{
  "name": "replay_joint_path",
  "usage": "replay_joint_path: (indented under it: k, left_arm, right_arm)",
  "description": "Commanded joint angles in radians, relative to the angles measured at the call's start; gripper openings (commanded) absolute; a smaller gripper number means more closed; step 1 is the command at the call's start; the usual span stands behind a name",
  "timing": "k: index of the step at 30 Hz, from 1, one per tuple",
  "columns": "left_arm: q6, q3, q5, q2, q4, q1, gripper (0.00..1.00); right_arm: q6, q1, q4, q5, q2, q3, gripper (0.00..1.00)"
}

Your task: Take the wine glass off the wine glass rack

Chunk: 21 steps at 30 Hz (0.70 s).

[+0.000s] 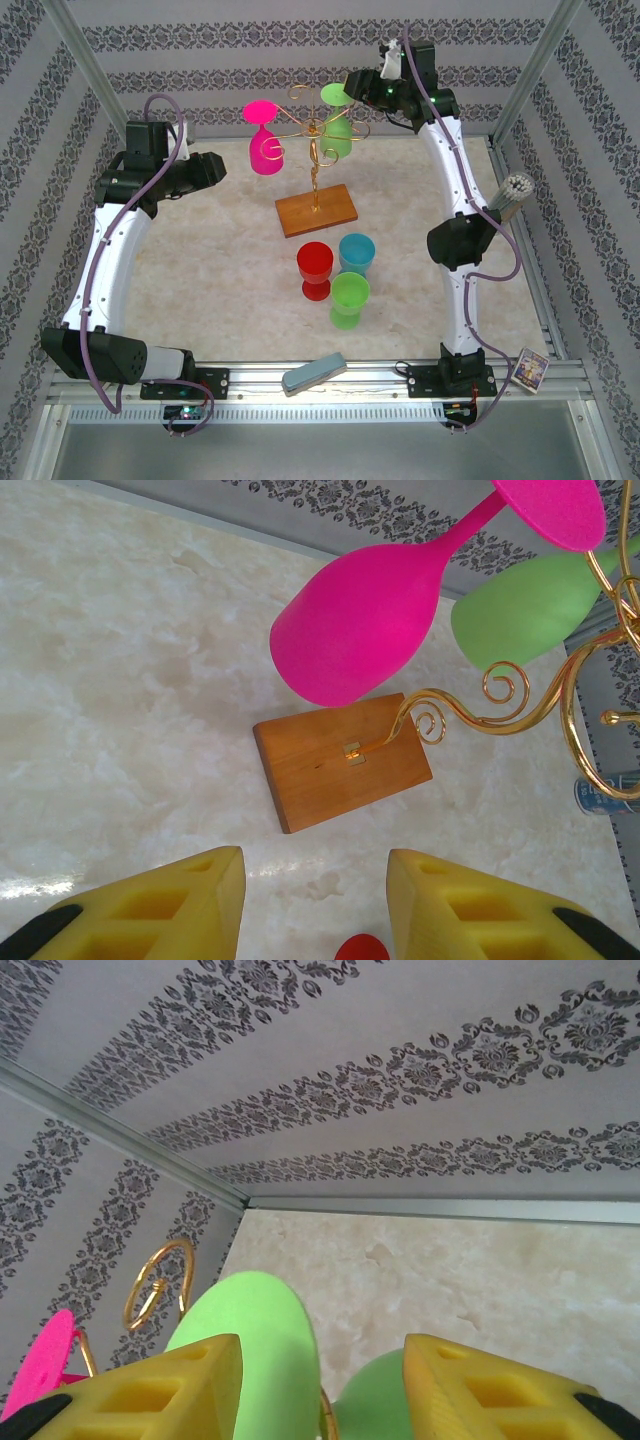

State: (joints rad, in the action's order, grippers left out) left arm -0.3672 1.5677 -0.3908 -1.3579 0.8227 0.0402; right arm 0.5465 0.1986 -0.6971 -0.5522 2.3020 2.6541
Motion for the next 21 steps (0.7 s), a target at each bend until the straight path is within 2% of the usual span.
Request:
replay_joint_path:
  k: [1,21]
  left_arm:
    - [-0.007,0.01,0.002,-0.005,-0.022,0.01,0.42]
    - [-0.01,-0.003,0.006,0.009,-0.021,0.01,0.42]
  right_arm:
    - [0.006,0.0,0.027,-0.025,0.015,0.032,0.47]
    - [0.023,0.005,0.031,-0.029,0.005,0.033,0.35]
